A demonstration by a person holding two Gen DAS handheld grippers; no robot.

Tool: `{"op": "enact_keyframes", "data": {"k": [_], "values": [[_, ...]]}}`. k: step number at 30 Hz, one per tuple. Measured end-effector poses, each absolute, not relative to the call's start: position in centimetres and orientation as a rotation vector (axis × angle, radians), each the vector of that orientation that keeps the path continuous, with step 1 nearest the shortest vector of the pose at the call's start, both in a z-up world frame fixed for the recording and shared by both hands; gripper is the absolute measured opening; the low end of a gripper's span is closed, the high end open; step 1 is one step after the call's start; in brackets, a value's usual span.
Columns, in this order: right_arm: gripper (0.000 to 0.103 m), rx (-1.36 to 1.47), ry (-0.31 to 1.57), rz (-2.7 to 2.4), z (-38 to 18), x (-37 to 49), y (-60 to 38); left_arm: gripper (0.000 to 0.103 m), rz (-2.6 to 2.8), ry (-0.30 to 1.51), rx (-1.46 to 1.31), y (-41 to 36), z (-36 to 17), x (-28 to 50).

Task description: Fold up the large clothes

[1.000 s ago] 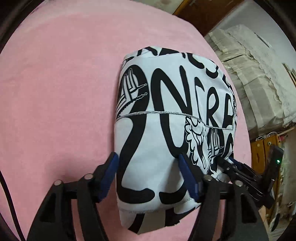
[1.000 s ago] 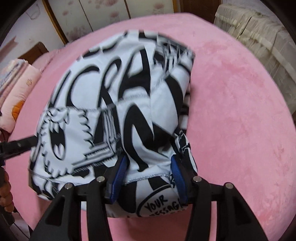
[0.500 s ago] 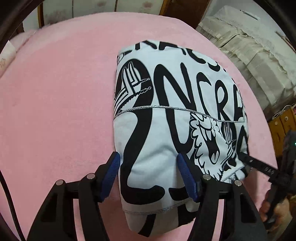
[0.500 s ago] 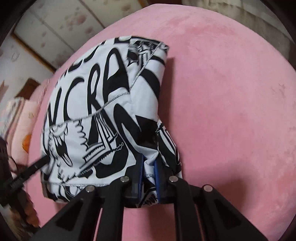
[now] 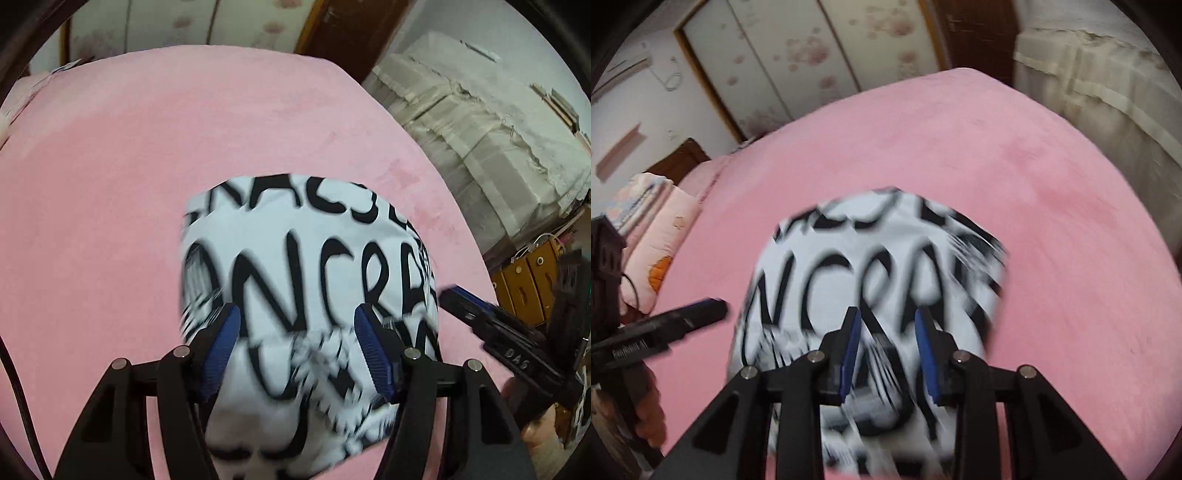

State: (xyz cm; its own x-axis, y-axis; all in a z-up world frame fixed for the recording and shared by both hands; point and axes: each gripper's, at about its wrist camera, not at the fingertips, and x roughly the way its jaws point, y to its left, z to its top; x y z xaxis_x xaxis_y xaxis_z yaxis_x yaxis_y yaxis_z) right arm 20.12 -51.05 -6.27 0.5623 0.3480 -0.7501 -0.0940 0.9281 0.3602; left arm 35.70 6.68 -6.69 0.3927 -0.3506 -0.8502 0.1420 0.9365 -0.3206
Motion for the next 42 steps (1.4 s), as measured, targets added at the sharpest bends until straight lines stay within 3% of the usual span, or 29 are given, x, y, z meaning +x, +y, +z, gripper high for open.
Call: {"op": "enact_keyframes", "data": {"k": [9,13,18,24,31,36,38,42], "values": [[0.027,0.083,1.052,0.126,-13.0,28.9,-50.8,0.063,-0.312,1.171,-0.203,5.1,-12.6,43.0],[0.027,0.133,1.090,0.077,-15.1,29.3,-54.4,0.063,-0.338,1.155,-0.175,5.1,-14.1,43.1],[0.030,0.084,1.105,0.078,-14.6,29.0,-54.2,0.066,-0.328,1.135,-0.082,3.9,-14.1,42.8],[0.032,0.237,1.133,0.090,-12.4,27.6,-55.5,0.069,-0.334,1.201,-0.124,4.4,-13.0,43.1],[0.059,0.360,1.072,0.114,-6.4,23.2,-55.6,0.069,-0.305,1.239,-0.076,5.4,-9.4,40.7],[0.065,0.381,1.027,0.111,-1.9,20.3,-55.6,0.069,-0.286,1.232,-0.068,6.3,-5.6,37.8],[0.074,0.373,1.023,0.113,-0.5,19.4,-55.4,0.069,-0.286,1.227,-0.069,6.5,-4.1,36.8],[0.078,0.357,1.031,0.154,1.9,17.5,-54.5,0.069,-0.338,1.197,-0.110,7.2,-1.0,34.6]]}}
